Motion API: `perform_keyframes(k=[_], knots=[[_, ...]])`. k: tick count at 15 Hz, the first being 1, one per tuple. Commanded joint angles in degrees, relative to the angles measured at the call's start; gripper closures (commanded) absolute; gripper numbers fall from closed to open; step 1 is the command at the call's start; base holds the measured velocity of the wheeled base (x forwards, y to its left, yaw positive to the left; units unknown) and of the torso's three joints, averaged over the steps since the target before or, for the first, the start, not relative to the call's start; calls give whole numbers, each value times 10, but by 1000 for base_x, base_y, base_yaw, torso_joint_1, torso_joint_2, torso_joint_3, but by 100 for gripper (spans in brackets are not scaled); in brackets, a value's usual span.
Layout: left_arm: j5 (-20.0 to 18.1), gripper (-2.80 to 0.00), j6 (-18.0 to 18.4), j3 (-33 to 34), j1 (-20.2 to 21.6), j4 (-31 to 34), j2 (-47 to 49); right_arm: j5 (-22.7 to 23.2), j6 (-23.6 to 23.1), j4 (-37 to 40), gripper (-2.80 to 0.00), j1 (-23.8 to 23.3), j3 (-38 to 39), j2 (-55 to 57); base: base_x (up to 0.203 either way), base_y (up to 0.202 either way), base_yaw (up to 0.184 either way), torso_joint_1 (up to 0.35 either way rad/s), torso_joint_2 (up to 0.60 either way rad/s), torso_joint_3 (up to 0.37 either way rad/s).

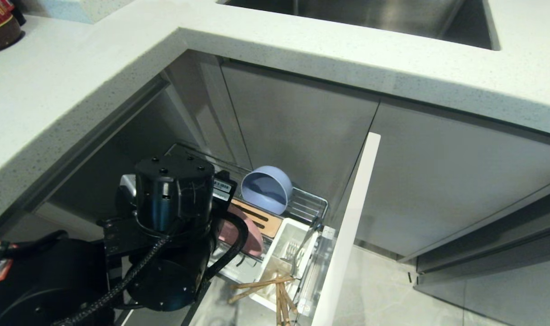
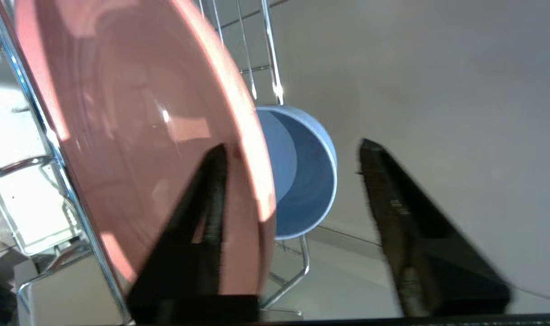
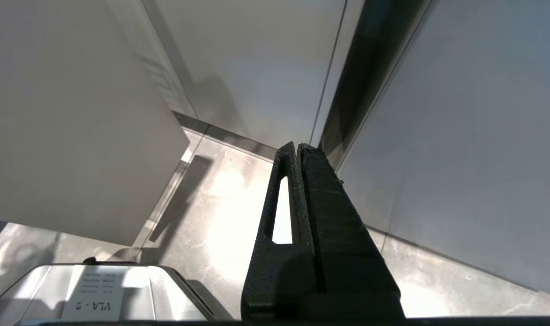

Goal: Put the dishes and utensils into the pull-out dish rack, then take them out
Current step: Pick up the plate and place it in the cupboard

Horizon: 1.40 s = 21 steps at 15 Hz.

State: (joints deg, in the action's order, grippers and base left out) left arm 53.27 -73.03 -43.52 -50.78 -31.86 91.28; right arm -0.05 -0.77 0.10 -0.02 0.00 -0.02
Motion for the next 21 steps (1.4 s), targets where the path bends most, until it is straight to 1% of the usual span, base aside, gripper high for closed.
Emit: perform_keyframes(k=[1,6,8,10,11,12,14,15,17,19,21], knots=[[4,-280,-4,-2,-6,8,-11,0,0,0,0,-1,0,0,0,0,0,0,0,0],[7,-280,-5,-27,-47,132,-71,0,0,0,0,-1,0,0,0,0,0,0,0,0],[16,-280,-5,-40,-57,180,-92,0,0,0,0,-1,0,0,0,0,0,0,0,0],[33,-280,-5,-56,-69,215,-105,0,0,0,0,0,0,0,0,0,0,0,0,0],[35,0,-5,-65,-73,236,-112,0,0,0,0,0,0,0,0,0,0,0,0,0],[36,0,-4,-76,-74,262,-119,0,0,0,0,0,0,0,0,0,0,0,0,0],[40,0,2,-112,-75,292,-129,0,0,0,0,0,0,0,0,0,0,0,0,0],[46,0,21,-135,-76,300,-133,0,0,0,0,0,0,0,0,0,0,0,0,0],[53,0,103,-170,-74,303,-143,0,0,0,0,-1,0,0,0,0,0,0,0,0],[40,0,195,-219,-74,301,-159,0,0,0,0,0,0,0,0,0,0,0,0,0],[15,0,302,-271,-74,302,-166,0,0,0,0,0,0,0,0,0,0,0,0,0]])
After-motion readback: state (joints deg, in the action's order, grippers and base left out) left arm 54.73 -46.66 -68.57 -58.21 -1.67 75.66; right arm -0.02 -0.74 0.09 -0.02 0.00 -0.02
